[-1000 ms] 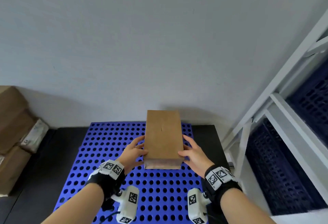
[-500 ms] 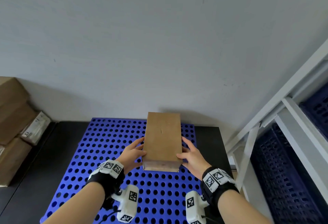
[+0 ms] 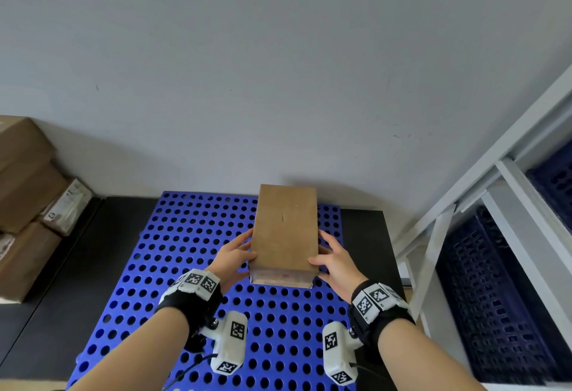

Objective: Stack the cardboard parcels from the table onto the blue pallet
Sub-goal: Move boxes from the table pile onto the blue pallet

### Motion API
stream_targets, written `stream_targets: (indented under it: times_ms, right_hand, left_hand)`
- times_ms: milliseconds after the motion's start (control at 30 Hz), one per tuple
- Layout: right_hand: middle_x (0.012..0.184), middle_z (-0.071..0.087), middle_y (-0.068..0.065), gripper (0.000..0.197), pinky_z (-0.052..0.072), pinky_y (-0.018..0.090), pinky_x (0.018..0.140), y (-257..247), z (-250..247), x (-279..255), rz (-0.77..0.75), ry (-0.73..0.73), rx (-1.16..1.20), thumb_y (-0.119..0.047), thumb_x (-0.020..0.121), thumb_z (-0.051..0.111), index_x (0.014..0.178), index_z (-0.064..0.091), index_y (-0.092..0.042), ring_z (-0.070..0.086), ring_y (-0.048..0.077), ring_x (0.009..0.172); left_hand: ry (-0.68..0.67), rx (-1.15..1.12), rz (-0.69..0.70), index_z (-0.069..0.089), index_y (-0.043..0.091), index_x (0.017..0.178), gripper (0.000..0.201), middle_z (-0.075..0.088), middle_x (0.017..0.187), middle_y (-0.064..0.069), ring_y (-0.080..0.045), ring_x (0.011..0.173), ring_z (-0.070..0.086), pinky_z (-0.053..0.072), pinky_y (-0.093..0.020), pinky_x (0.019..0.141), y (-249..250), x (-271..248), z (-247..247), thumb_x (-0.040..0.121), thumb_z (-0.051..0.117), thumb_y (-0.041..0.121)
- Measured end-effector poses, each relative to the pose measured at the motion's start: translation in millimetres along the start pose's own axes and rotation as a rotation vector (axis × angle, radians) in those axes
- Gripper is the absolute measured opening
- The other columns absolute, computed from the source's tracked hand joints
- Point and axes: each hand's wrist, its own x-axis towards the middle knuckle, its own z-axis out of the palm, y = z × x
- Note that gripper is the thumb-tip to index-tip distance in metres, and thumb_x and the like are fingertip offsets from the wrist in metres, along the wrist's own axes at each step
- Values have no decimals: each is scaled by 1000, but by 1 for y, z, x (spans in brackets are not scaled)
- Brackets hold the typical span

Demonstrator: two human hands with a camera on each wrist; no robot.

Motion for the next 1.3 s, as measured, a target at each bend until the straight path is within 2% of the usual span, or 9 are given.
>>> stream_targets:
  times_ms: [167,267,400,467,567,733,867,967,1300]
  right_hand:
    - [131,53,10,68,51,39,91,-3,-4,1,20,20,-82,8,85,57,140,39,-28,56,25,113]
    - [139,46,10,67,43,38,99,-13,-5,-4,10,41,-165,4,85,59,141,39,-28,50,22,117]
    - [147,37,12,66,35,39,104,-37,1,-21,-56,81,-310,-1,86,61,144,37,-23,37,25,135]
    - [146,39,12,62,34,36,103,-50,11,-32,-108,97,-388,-2,87,60,142,39,-20,36,23,136]
    - [145,42,11,59,34,33,103,-63,34,-49,-174,98,-481,-6,88,60,142,39,-18,38,22,134]
    - [148,37,9,56,30,32,106,-64,97,-79,-236,80,-656,-12,92,57,144,37,-16,34,21,137]
    - [151,32,10,55,30,34,108,-54,162,-95,-224,48,-799,-18,95,54,145,33,-9,33,25,138]
    - [150,34,10,54,38,33,100,-48,210,-100,-219,41,-877,-23,96,52,144,33,-9,42,27,132]
    - [134,54,14,48,44,33,94,-42,360,-118,-348,13,-1075,-28,95,54,136,47,-5,56,29,117]
  left_hand:
    - [44,22,1,39,22,141,48,52,135,-3,-19,108,52,41,-40,90,2,-14,7,96,45,4]
    - [50,76,11,40,22,140,46,45,142,-3,-22,125,46,34,-47,105,4,-23,3,96,51,17]
    - [63,166,84,40,21,142,46,42,143,-1,-23,132,41,36,-43,104,15,-42,-11,97,49,23]
    - [64,230,142,39,20,142,45,51,131,-1,-18,107,55,44,-36,91,21,-52,-21,98,47,24]
    - [105,317,212,41,20,140,42,51,134,-5,-6,66,41,46,-16,56,28,-67,-43,98,45,25]
    - [174,438,282,42,13,140,42,47,140,-11,-28,108,59,47,-16,66,30,-105,-92,99,44,22]
    - [255,508,310,46,12,137,40,53,134,-11,-18,71,59,51,-20,60,26,-140,-149,98,44,23]
    - [308,561,303,46,10,137,41,53,134,-11,-21,108,58,47,-27,91,22,-166,-198,98,44,25]
    - [521,790,322,54,13,130,37,57,130,-7,-24,118,54,43,-31,99,29,-244,-350,98,43,28]
